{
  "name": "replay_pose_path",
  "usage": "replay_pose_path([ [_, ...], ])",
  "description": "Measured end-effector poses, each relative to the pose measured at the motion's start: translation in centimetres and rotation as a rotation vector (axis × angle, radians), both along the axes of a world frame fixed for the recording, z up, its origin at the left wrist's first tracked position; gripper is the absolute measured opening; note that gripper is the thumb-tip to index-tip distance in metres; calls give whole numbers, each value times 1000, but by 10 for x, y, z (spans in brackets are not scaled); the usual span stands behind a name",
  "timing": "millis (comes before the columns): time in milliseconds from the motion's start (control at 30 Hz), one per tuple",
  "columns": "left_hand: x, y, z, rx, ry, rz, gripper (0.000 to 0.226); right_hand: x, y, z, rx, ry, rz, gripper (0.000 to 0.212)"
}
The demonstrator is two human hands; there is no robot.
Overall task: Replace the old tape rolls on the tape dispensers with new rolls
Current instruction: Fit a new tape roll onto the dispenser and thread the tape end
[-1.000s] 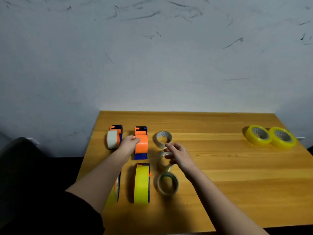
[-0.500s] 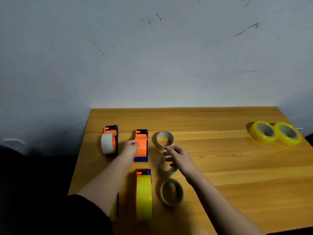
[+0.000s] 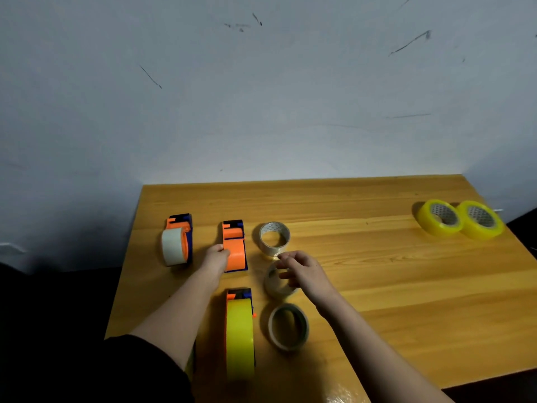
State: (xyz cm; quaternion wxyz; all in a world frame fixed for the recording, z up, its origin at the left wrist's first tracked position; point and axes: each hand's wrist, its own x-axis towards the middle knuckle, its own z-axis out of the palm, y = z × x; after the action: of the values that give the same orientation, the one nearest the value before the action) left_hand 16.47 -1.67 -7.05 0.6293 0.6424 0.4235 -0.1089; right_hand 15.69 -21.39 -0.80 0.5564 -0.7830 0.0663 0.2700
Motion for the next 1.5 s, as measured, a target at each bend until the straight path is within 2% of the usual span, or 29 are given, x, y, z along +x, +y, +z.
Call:
replay_pose_path([
  [167, -2, -1, 2, 44, 17, -31, 44, -2, -5, 1, -9, -10, 2, 23],
  [267, -4, -3, 9, 142, 31, -61, 43, -2, -9, 3, -13, -19, -7, 22],
  [400, -10, -8, 37, 582, 19, -133, 43, 6, -18, 3, -115, -121, 33, 16],
  [500, -16, -17, 62, 951, -37, -383, 37, 17, -30, 8, -335, -259, 136, 15],
  [567, -20, -30, 76, 1066, -38, -513, 35, 23, -41, 17, -435, -330, 190, 20],
  [733, -32, -81, 98, 1233, 36, -654, 31, 33, -79, 31, -585, -433, 306, 22],
  [867, -35, -125, 105, 1306, 6, -730, 33, 36, -117, 38, -677, -485, 363, 24],
  [1033, -22, -160, 113, 1399, -38, -826, 36, 40, -157, 40, -724, -499, 326, 25],
  [1500, 22, -223, 108, 1380, -144, -1039, 36, 45, -238, 39, -876, -453, 136, 26],
])
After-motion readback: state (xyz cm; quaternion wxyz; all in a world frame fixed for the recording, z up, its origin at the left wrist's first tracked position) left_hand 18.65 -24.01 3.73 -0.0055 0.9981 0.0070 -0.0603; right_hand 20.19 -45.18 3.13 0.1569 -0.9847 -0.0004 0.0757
